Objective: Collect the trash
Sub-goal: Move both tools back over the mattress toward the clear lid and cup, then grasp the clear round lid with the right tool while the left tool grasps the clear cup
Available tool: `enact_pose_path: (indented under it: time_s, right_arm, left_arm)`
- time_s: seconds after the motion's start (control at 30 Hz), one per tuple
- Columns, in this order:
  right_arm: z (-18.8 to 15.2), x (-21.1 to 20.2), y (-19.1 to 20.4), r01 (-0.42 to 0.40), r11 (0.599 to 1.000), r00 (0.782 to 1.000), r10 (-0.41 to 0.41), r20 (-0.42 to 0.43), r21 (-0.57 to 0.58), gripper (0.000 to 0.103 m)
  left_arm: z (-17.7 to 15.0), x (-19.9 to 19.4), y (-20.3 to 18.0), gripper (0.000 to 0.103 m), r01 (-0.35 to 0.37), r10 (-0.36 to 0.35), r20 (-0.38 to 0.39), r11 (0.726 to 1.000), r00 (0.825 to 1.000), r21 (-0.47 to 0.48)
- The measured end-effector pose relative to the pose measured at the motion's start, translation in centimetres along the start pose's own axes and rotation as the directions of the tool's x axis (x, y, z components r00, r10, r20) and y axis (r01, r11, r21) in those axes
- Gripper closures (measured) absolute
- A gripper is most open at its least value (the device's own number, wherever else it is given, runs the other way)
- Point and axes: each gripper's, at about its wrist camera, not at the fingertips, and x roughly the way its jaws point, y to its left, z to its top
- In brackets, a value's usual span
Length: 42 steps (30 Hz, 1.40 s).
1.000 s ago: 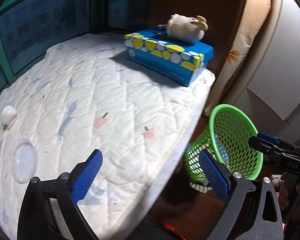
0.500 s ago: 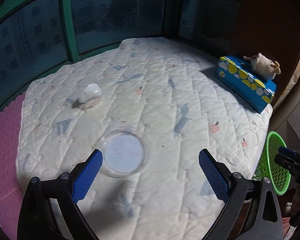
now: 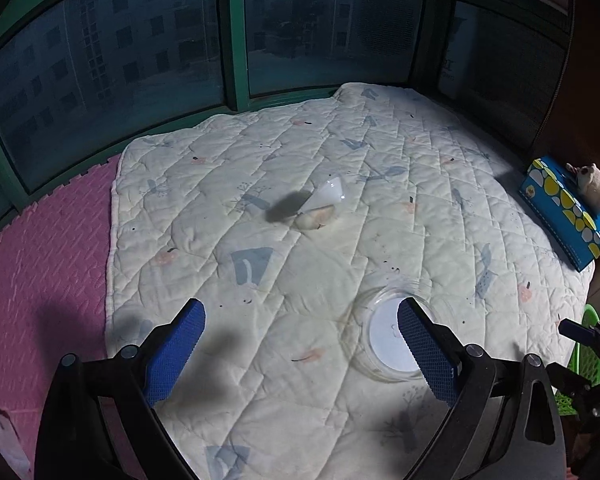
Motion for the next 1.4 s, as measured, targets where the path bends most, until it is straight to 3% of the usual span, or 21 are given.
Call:
enact_pose_path:
  time_s: [0.33, 0.67, 1.1, 1.2, 1.4]
  right_arm:
    - [2.3, 6.8, 6.6, -0.044, 0.987, 0.996, 0.031, -0.086, -0.153, 0.006]
    - [3.3, 11.9, 8.6, -0.040, 0.974, 0.988, 0.006, -0.155, -0.222, 0.005]
    - [3.4, 13.7, 9.8, 0.021, 0.954, 0.988, -0.065, -0.139, -0.299, 0.005]
    - [3.4, 13.4, 9.5, 0.012, 0.959, 0.990, -0.050, -0.130, -0.282, 0.010]
    - [3.2, 11.9, 8.1, -0.013, 0.969, 0.992, -0.018, -0.126, -0.247, 0.011]
  left_arm:
    - [2.0, 2.4, 2.9, 0.009, 0.007, -0.007, -0.020, 1.000, 1.000, -0.030]
    - [3.5, 4.5, 4.0, 0.009, 0.010, -0.011, -0.036, 1.000, 0.999, -0.028]
    - [4.4, 7.8, 3.7, 0.009, 0.018, -0.020, -0.070, 0.999, 0.997, -0.028]
    - [4.8, 8.5, 2.9, 0.009, 0.028, -0.029, -0.072, 1.000, 0.997, -0.012]
    - [6.1, 9.7, 0.3, 0.009, 0.050, -0.046, -0.055, 0.996, 0.997, 0.068]
